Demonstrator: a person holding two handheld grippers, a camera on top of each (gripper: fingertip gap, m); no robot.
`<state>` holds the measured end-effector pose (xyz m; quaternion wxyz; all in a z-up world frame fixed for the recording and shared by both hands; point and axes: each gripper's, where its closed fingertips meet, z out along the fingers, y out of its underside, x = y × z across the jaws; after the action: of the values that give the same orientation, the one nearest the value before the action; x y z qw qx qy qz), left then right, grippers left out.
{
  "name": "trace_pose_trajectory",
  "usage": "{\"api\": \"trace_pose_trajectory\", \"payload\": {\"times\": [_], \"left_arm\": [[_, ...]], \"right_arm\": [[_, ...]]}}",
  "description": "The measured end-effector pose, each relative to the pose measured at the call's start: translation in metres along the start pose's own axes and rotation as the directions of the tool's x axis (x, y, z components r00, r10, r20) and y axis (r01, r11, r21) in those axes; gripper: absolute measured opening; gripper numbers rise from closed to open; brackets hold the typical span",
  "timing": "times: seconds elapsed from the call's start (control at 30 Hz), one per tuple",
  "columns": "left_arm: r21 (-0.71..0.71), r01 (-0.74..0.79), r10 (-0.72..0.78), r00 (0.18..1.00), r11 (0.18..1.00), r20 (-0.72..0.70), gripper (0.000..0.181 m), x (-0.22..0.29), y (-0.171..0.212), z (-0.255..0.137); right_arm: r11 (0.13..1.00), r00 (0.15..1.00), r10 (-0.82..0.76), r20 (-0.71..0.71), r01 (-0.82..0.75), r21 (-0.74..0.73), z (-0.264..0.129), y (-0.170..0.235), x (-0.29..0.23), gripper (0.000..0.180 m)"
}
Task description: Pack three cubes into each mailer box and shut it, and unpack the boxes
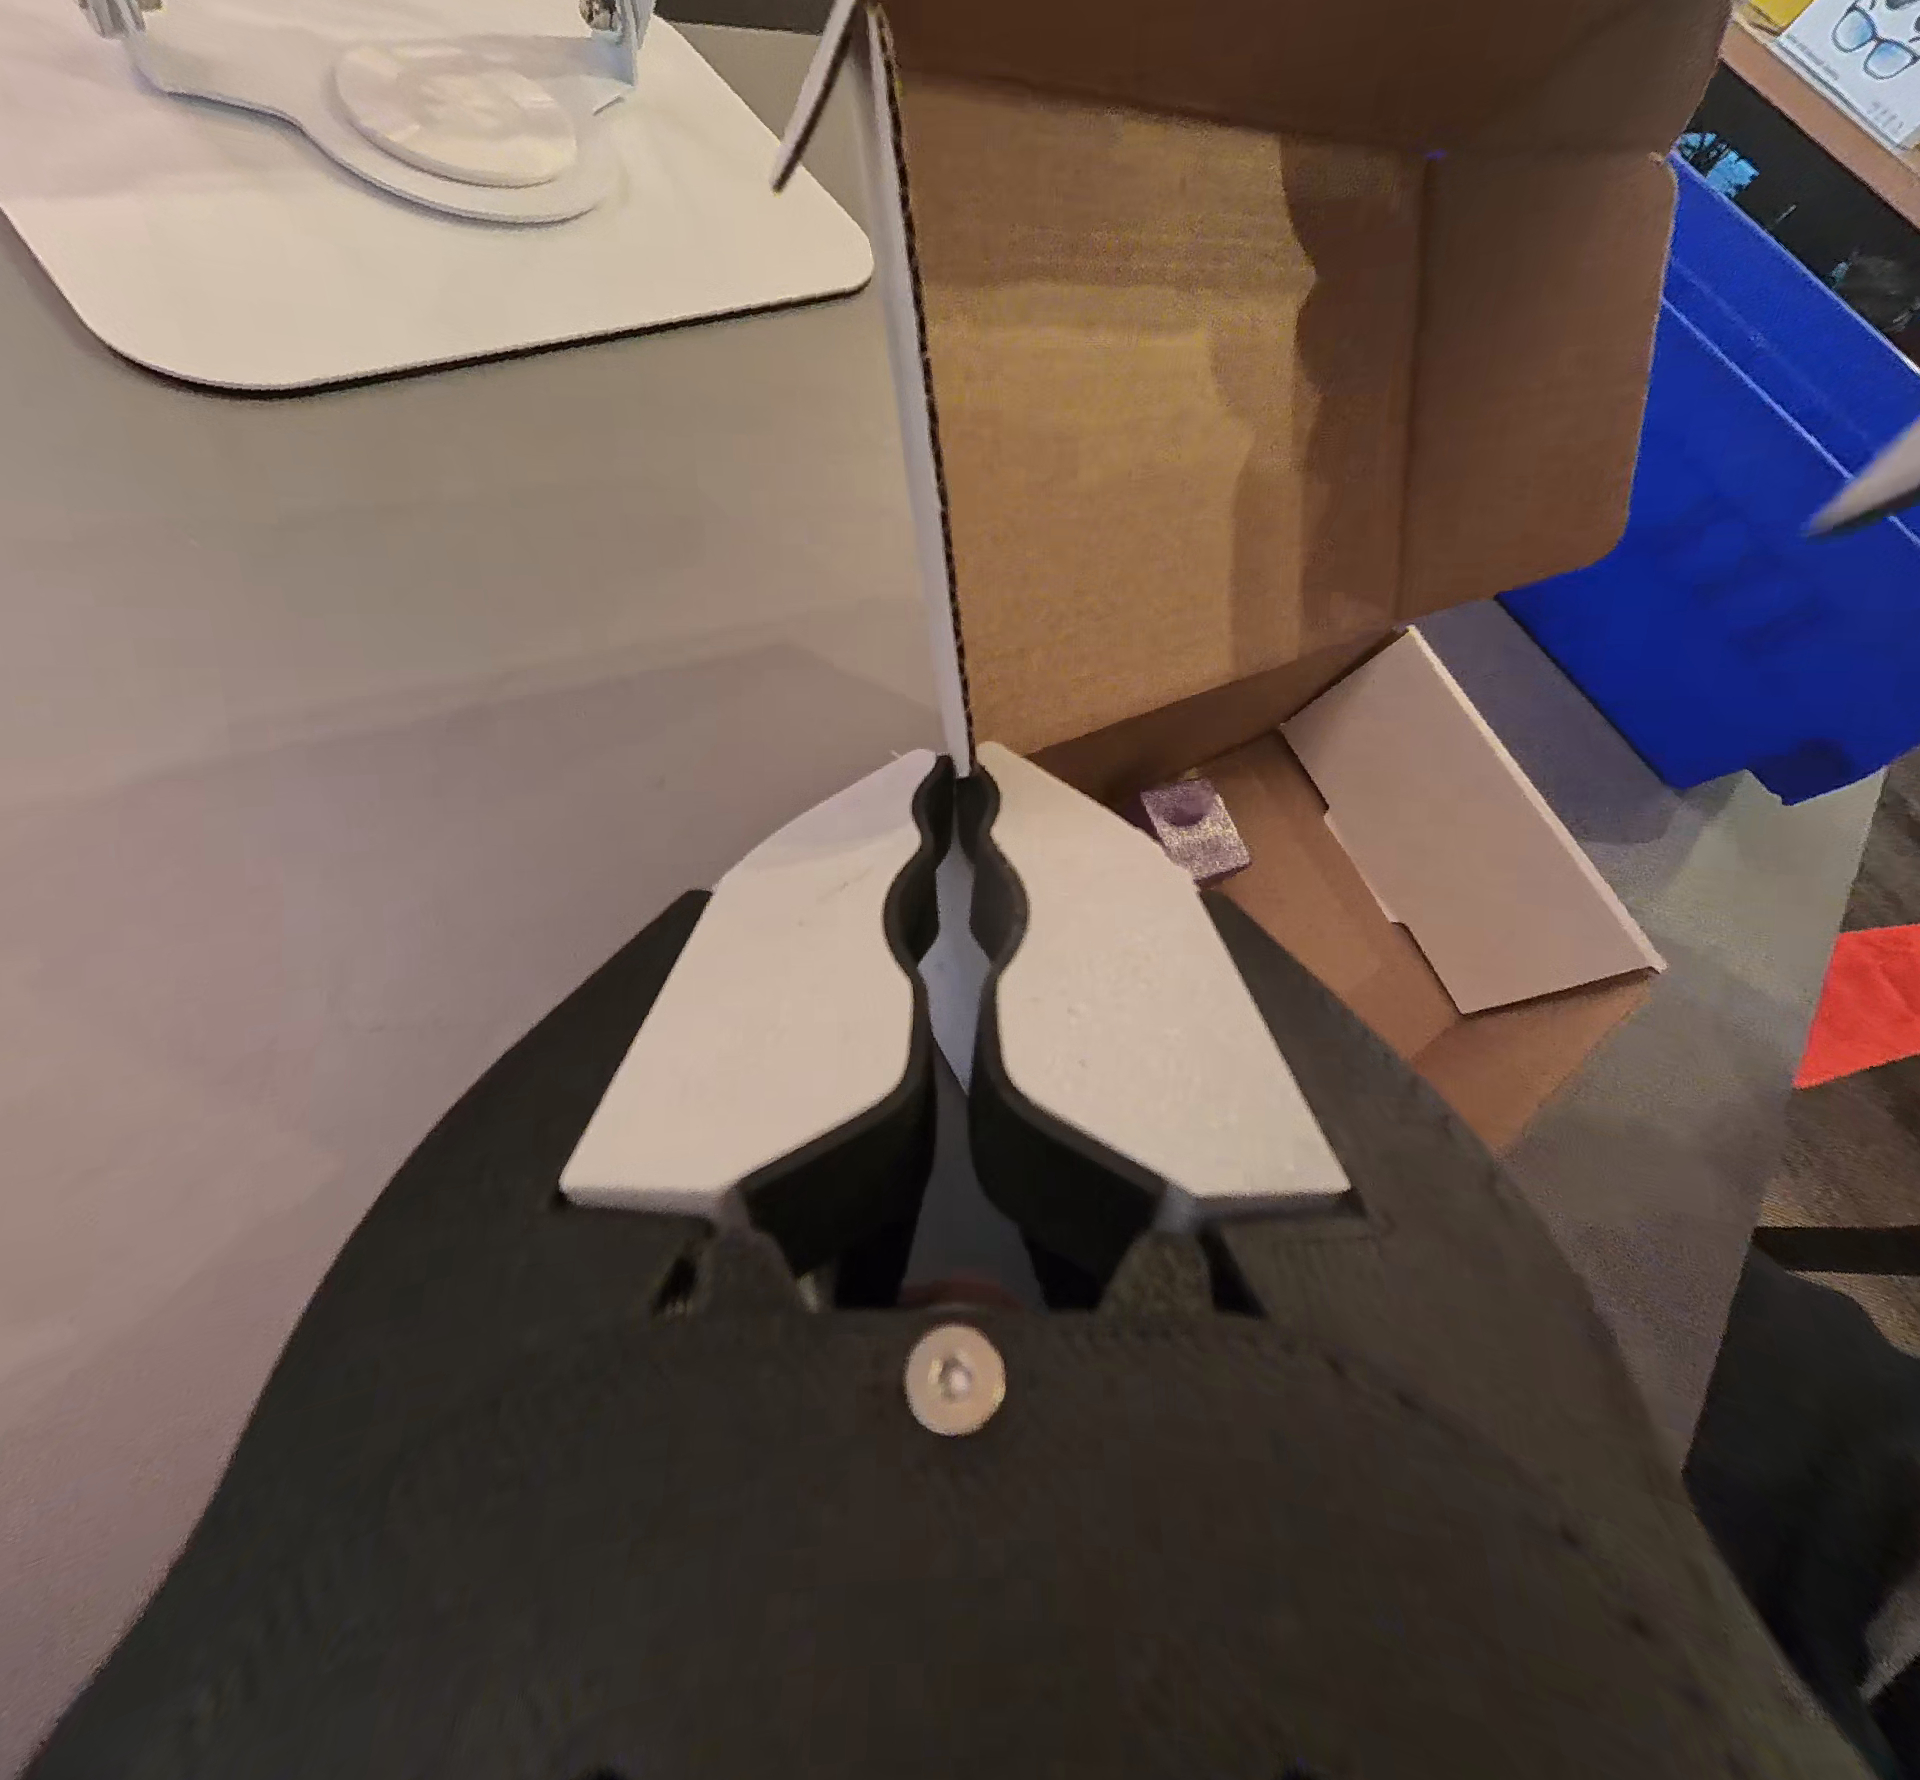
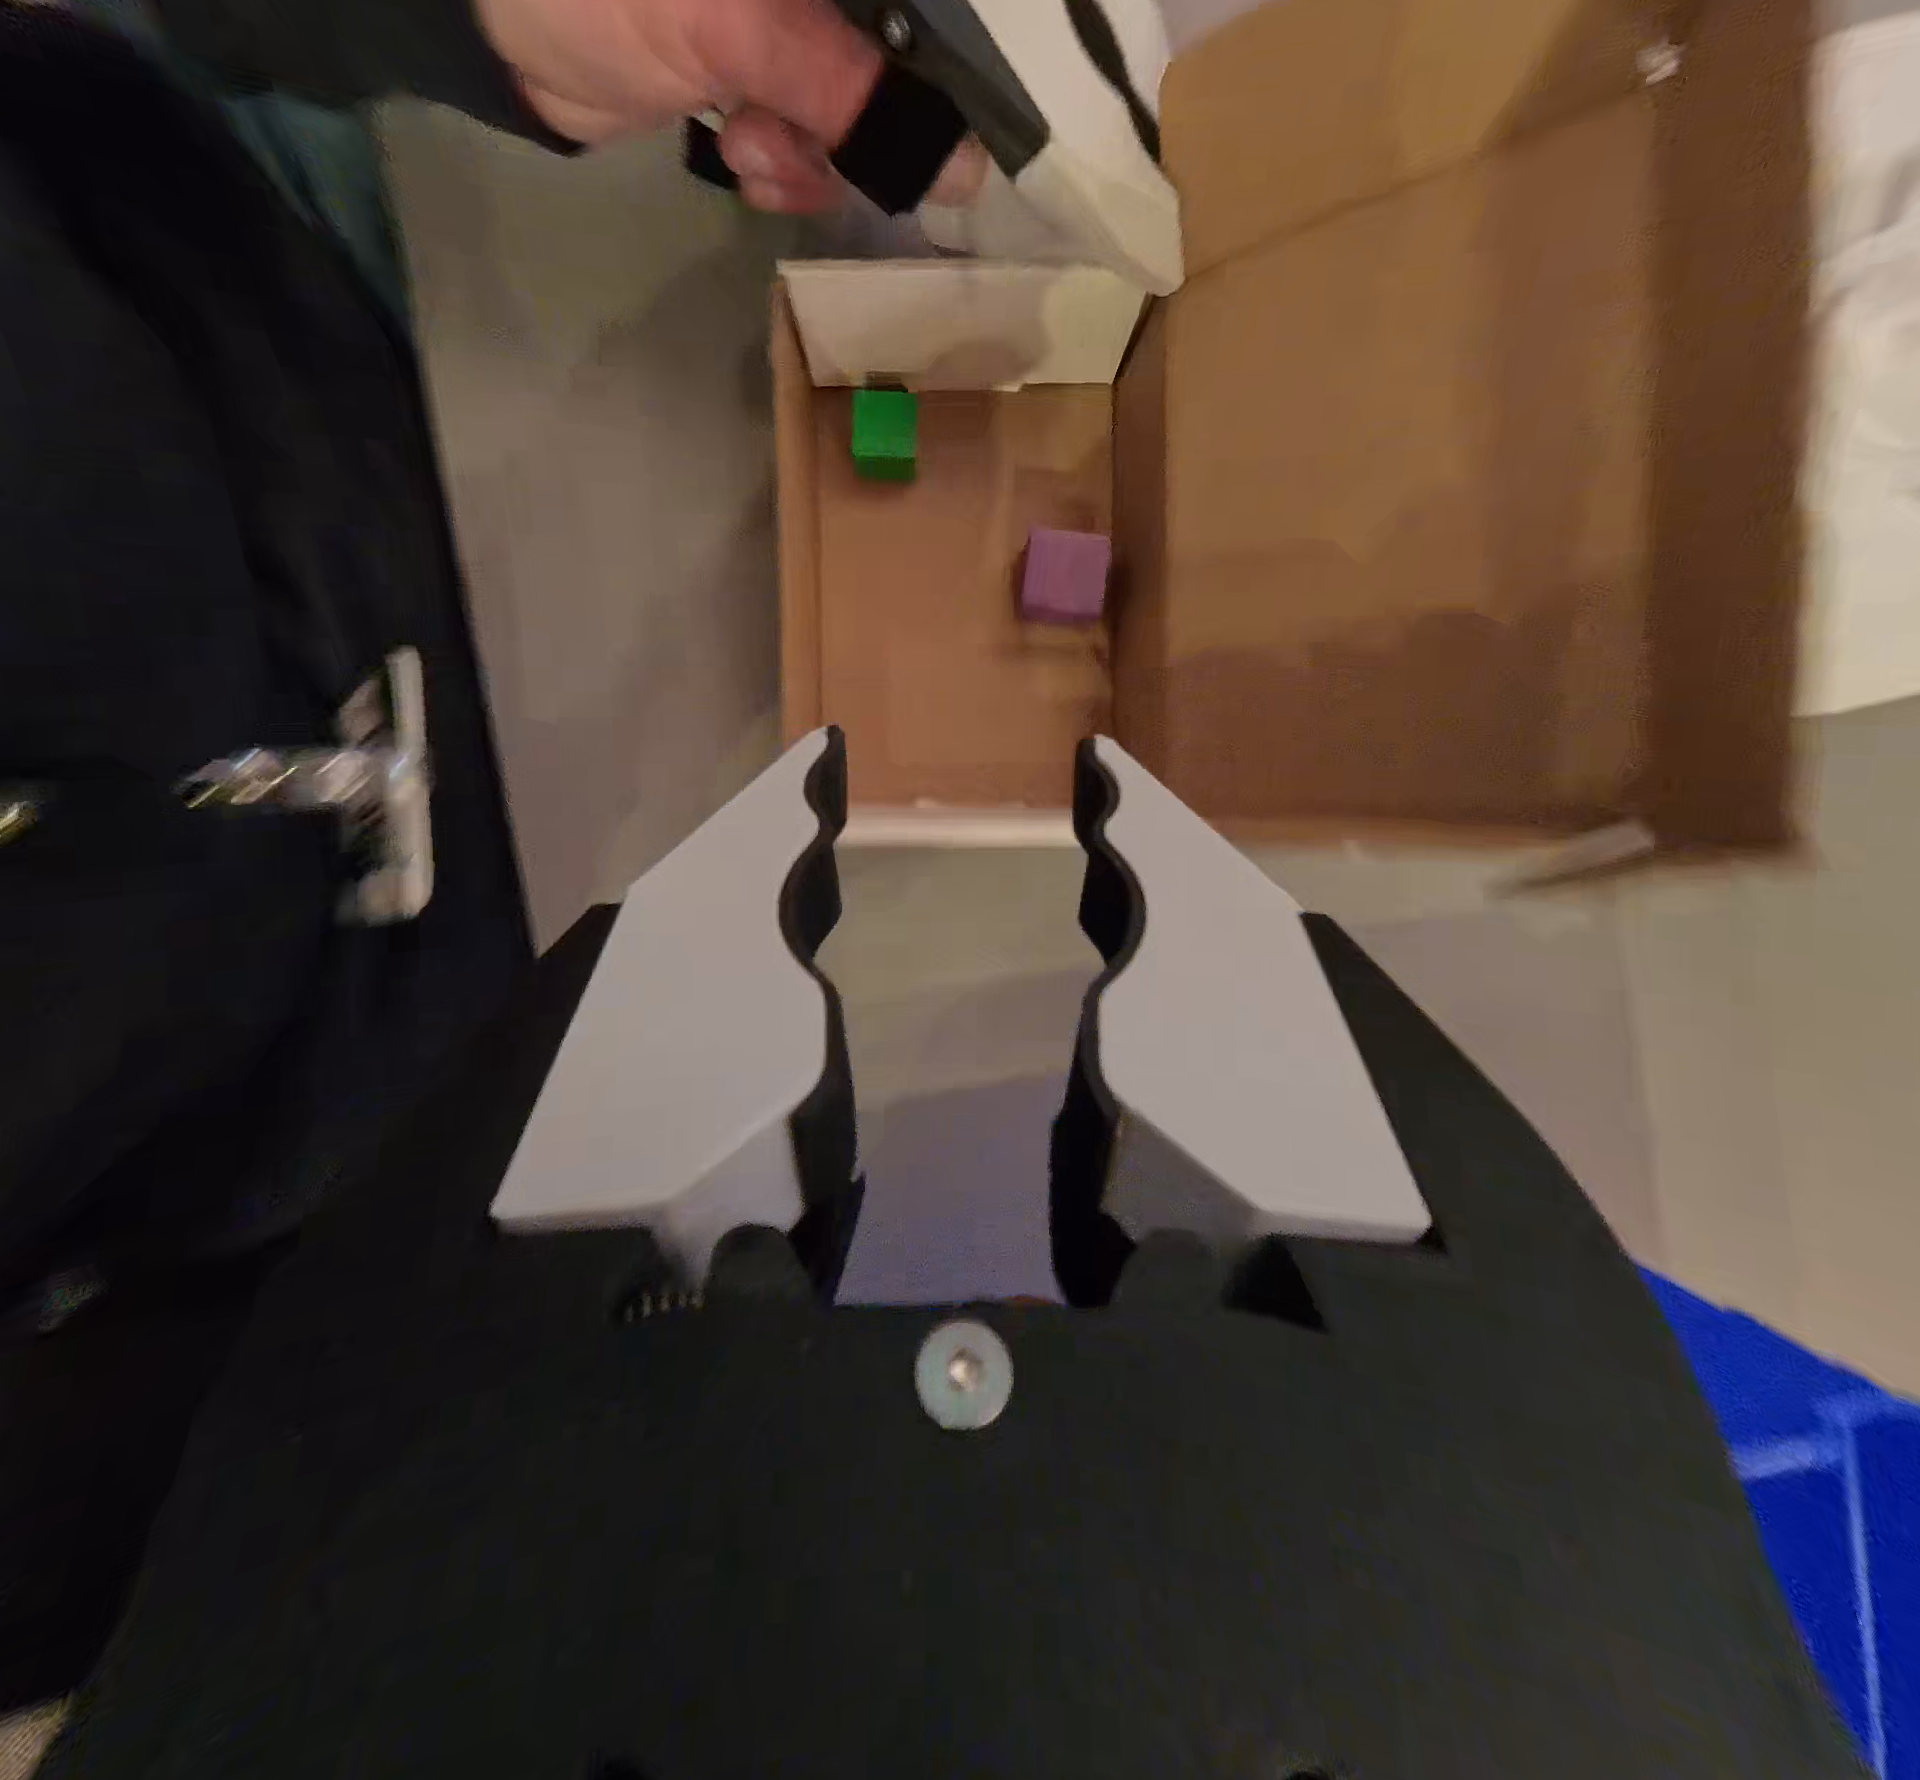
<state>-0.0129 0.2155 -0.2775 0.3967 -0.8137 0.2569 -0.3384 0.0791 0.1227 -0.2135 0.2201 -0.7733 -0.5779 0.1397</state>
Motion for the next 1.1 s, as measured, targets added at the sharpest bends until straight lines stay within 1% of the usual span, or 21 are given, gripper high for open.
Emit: {"api": "trace_pose_trajectory", "payload": {"times": [0.03,0.1,0.17,0.2,0.27,0.33,0.37,0.4,0.43,0.5,0.57,0.63,0.7,0.77,0.8,0.83,0.87,0.9,0.97,1.03,1.1], "left_arm": [[0.004,0.006,-0.006,1.0,1.0,0.001,0.0,0.0,0.0,-0.001],[0.007,0.009,-0.009,1.0,1.0,0.007,0.0,-0.002,0.0,-0.002],[0.009,0.016,-0.016,1.0,1.0,0.012,0.0,-0.004,0.001,-0.002],[0.011,0.022,-0.022,1.0,1.0,0.009,0.0,-0.004,0.001,-0.002],[0.009,0.021,-0.021,1.0,1.0,0.005,0.0,-0.003,0.0,-0.001],[0.008,0.022,-0.022,1.0,1.0,0.006,0.0,-0.003,-0.001,0.0],[0.009,0.022,-0.022,1.0,1.0,0.004,0.001,-0.002,-0.001,0.0],[0.009,0.02,-0.02,1.0,1.0,0.003,0.001,-0.002,-0.002,0.001],[0.008,0.019,-0.019,1.0,1.0,0.009,0.001,-0.003,-0.001,0.001],[0.011,0.023,-0.023,1.0,1.0,0.004,0.001,-0.003,-0.001,0.0],[0.016,0.027,-0.027,1.0,1.0,0.006,0.0,-0.004,-0.002,-0.001],[0.02,0.031,-0.032,0.999,0.999,0.009,0.0,-0.007,-0.004,-0.002],[0.024,0.036,-0.036,0.999,0.999,0.012,0.0,-0.009,-0.005,-0.004],[0.03,0.045,-0.045,0.999,0.999,0.013,0.0,-0.011,-0.006,-0.006],[0.031,0.048,-0.048,0.999,0.998,0.014,0.0,-0.012,-0.007,-0.006],[0.031,0.049,-0.049,0.999,0.998,0.014,0.0,-0.012,-0.007,-0.006],[0.029,0.05,-0.051,0.999,0.998,0.013,0.0,-0.012,-0.007,-0.005],[0.028,0.05,-0.051,0.999,0.998,0.011,0.0,-0.012,-0.007,-0.005],[0.022,0.044,-0.044,0.999,0.999,0.006,0.0,-0.01,-0.007,-0.003],[0.017,0.029,-0.03,0.999,0.999,0.012,0.0,-0.01,-0.008,-0.001],[0.018,0.027,-0.028,0.999,0.999,0.02,0.0,-0.012,-0.009,-0.001]], "right_arm": [[0.998,1.0,0.0,-0.01,-0.001,-0.056,0.025,0.0,0.002,0.044],[0.993,0.999,0.013,-0.032,-0.017,-0.113,0.066,-0.001,0.008,0.044],[0.986,0.997,0.004,-0.08,-0.018,-0.168,0.09,0.004,0.02,0.044],[0.985,0.996,0.001,-0.093,-0.017,-0.173,0.097,0.004,0.025,0.041],[0.98,0.995,-0.006,-0.098,-0.013,-0.197,0.109,0.003,0.027,0.04],[0.967,0.994,-0.025,-0.11,-0.004,-0.256,0.119,0.009,0.032,0.036],[0.962,0.995,-0.01,-0.102,-0.018,-0.274,0.124,0.013,0.033,0.036],[0.959,0.996,0.013,-0.092,-0.038,-0.281,0.129,0.015,0.033,0.034],[0.964,0.997,0.021,-0.071,-0.039,-0.262,0.132,0.012,0.032,0.026],[0.969,0.998,0.021,-0.056,-0.034,-0.244,0.131,0.01,0.03,0.026],[0.98,0.999,0.005,-0.04,-0.013,-0.197,0.119,0.002,0.027,0.026],[0.992,1.0,-0.001,-0.025,-0.002,-0.127,0.09,-0.007,0.023,0.026],[0.998,0.998,-0.031,-0.054,0.028,-0.063,0.041,-0.006,0.027,0.026],[0.996,0.989,-0.076,-0.13,0.069,-0.053,-0.019,0.016,0.04,0.026],[0.994,0.979,-0.091,-0.18,0.078,-0.076,-0.049,0.037,0.051,0.026],[0.988,0.975,-0.085,-0.205,0.057,-0.141,-0.076,0.068,0.06,0.026],[0.975,0.972,-0.103,-0.212,0.057,-0.213,-0.097,0.101,0.066,0.026],[0.966,0.972,-0.12,-0.201,0.068,-0.249,-0.112,0.13,0.068,0.026],[0.944,0.986,-0.088,-0.139,0.038,-0.327,-0.12,0.187,0.067,0.027],[0.888,0.99,-0.067,-0.122,0.003,-0.46,-0.116,0.242,0.071,0.027],[0.861,0.996,-0.053,-0.077,0.007,-0.509,-0.098,0.275,0.07,0.027]]}}
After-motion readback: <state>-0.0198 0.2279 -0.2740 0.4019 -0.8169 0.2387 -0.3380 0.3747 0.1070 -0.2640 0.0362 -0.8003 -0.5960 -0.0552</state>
